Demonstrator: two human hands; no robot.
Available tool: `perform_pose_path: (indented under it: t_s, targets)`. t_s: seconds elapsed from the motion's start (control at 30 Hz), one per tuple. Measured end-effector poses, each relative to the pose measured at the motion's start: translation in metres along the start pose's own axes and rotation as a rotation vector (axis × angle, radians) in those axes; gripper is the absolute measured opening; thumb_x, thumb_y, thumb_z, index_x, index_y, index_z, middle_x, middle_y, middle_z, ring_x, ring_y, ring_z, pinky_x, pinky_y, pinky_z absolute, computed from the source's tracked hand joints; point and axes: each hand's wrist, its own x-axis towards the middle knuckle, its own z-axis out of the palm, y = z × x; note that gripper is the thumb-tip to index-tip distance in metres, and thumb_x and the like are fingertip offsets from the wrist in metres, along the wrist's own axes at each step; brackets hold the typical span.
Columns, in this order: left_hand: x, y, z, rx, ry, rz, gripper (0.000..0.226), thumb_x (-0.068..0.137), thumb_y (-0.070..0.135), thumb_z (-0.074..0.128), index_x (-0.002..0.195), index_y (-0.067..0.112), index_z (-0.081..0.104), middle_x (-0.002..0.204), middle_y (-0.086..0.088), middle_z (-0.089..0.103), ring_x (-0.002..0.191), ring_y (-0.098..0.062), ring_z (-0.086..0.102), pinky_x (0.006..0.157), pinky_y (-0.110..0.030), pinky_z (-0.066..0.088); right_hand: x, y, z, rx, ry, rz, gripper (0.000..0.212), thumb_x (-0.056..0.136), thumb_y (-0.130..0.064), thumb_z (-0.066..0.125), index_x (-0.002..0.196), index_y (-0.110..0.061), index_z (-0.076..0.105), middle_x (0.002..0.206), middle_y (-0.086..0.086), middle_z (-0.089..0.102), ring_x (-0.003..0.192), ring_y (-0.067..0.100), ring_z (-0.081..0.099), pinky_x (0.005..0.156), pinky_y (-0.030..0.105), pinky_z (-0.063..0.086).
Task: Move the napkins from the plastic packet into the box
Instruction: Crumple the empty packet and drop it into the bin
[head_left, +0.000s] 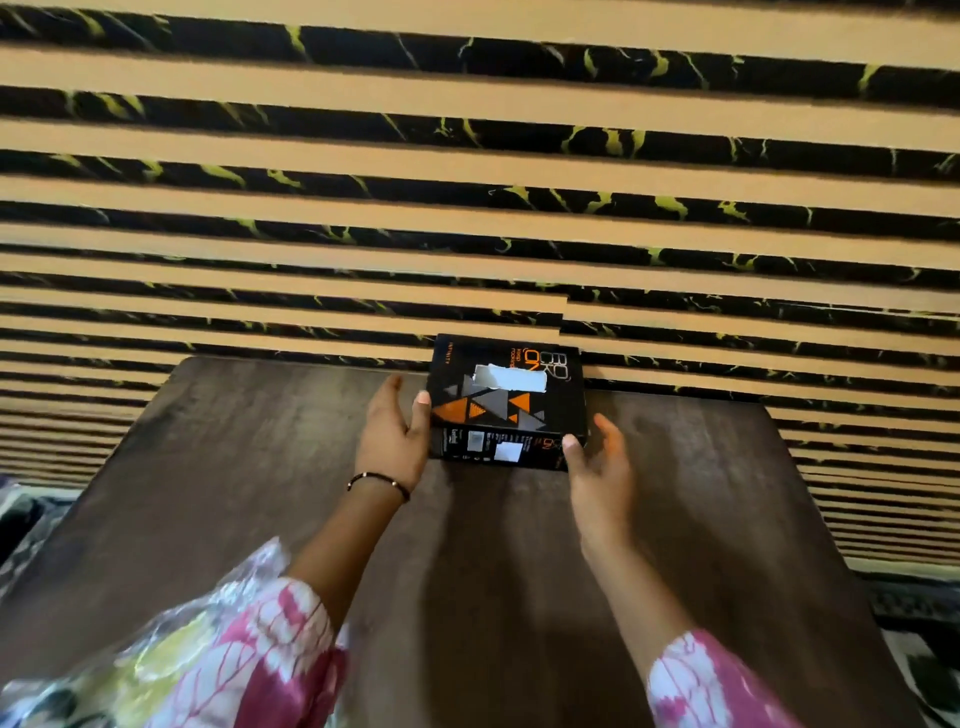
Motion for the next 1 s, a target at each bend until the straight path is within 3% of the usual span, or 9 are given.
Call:
perform_pose_path:
  t_s: [0.1,0.17,0.3,0.5,0.57,0.63,0.73,0.83,1.0]
  targets:
    - [-0.075,-0.025,-0.046,-0.023,0.119,0.026,0.049,0.091,0.036,0.045,0.134,0.011,0.042,0.138,-0.010,0.047,0.127,-0.024,0.043,0.104,-0.032,0.034,-0.074,0.025,-0.007,0.029,-0.206,0.006,0.026,0.092,-0.020,0.053,0.118,-0.016,0.055,0.117,-0.002,0.061,0.103,0.001,0.059,0.093,0.015,0.044]
    - [-0.124,-0.047,-0.067,-0.030,0.228,-0.019,0.048,0.088,0.038,0.042,0.127,0.011,0.048,0.132,-0.012,0.051,0.125,-0.029,0.045,0.104,-0.041,0.037,-0.123,0.047,-0.007,0.057,-0.338,0.063,0.016,0.093,-0.014,0.050,0.108,-0.016,0.057,0.102,-0.003,0.063,0.085,-0.014,0.059,0.077,0.000,0.042]
    - [-0.207,-0.083,-0.098,-0.011,0.423,-0.117,0.052,0.085,0.046,0.037,0.121,0.010,0.050,0.124,-0.014,0.053,0.118,-0.030,0.047,0.101,-0.051,0.038,-0.200,0.077,0.005,0.001,-0.594,0.159,0.016,0.092,-0.006,0.051,0.097,-0.019,0.057,0.093,-0.005,0.062,0.081,-0.008,0.057,0.073,0.004,0.043]
    - [-0.257,-0.140,-0.164,0.351,0.610,-0.398,0.069,0.076,0.043,0.046,0.133,0.005,0.040,0.140,-0.028,0.037,0.133,-0.045,0.028,0.112,-0.056,0.015,-0.212,0.060,0.039,-0.168,-0.790,0.116,0.031,0.092,-0.006,0.052,0.123,0.000,0.051,0.106,0.006,0.054,0.096,0.011,0.049,0.066,-0.003,0.037]
    - [-0.264,-0.152,-0.180,0.290,0.523,-0.665,0.077,0.074,0.047,0.052,0.140,0.012,0.031,0.142,-0.031,0.034,0.131,-0.048,0.030,0.107,-0.063,0.021,-0.219,0.054,0.049,-0.228,-0.836,0.122,0.032,0.093,-0.006,0.050,0.124,0.003,0.052,0.112,0.007,0.057,0.103,0.011,0.049,0.064,0.002,0.039]
    - [-0.270,-0.161,-0.186,0.219,0.401,-0.752,0.088,0.065,0.056,0.047,0.142,0.016,0.027,0.138,-0.030,0.041,0.124,-0.048,0.039,0.101,-0.061,0.033,-0.230,0.050,0.058,-0.268,-0.857,0.104,0.032,0.093,-0.003,0.049,0.122,0.010,0.054,0.112,0.016,0.063,0.108,0.017,0.054,0.061,0.008,0.038]
    - [-0.277,-0.168,-0.179,0.207,0.287,-0.679,0.085,0.065,0.055,0.045,0.139,0.014,0.035,0.133,-0.028,0.047,0.119,-0.046,0.046,0.097,-0.054,0.040,-0.244,0.049,0.067,-0.281,-0.866,0.104,0.029,0.091,0.002,0.050,0.115,0.017,0.054,0.116,0.027,0.062,0.118,0.033,0.053,0.067,0.025,0.041]
    - [-0.281,-0.155,-0.166,0.155,0.184,-0.576,0.059,0.084,0.044,0.053,0.134,0.013,0.044,0.127,-0.025,0.055,0.115,-0.041,0.052,0.093,-0.044,0.044,-0.255,0.052,0.067,-0.249,-0.843,0.064,0.031,0.094,-0.002,0.047,0.119,0.014,0.054,0.130,0.026,0.054,0.124,0.037,0.050,0.089,0.024,0.042]
    - [-0.286,-0.134,-0.139,0.017,-0.072,-0.417,0.053,0.087,0.035,0.060,0.134,0.017,0.045,0.123,-0.010,0.063,0.114,-0.023,0.058,0.085,-0.021,0.043,-0.276,0.058,0.060,-0.158,-0.904,0.047,0.031,0.096,-0.002,0.042,0.123,0.002,0.056,0.127,0.013,0.058,0.112,0.011,0.054,0.076,-0.001,0.040]
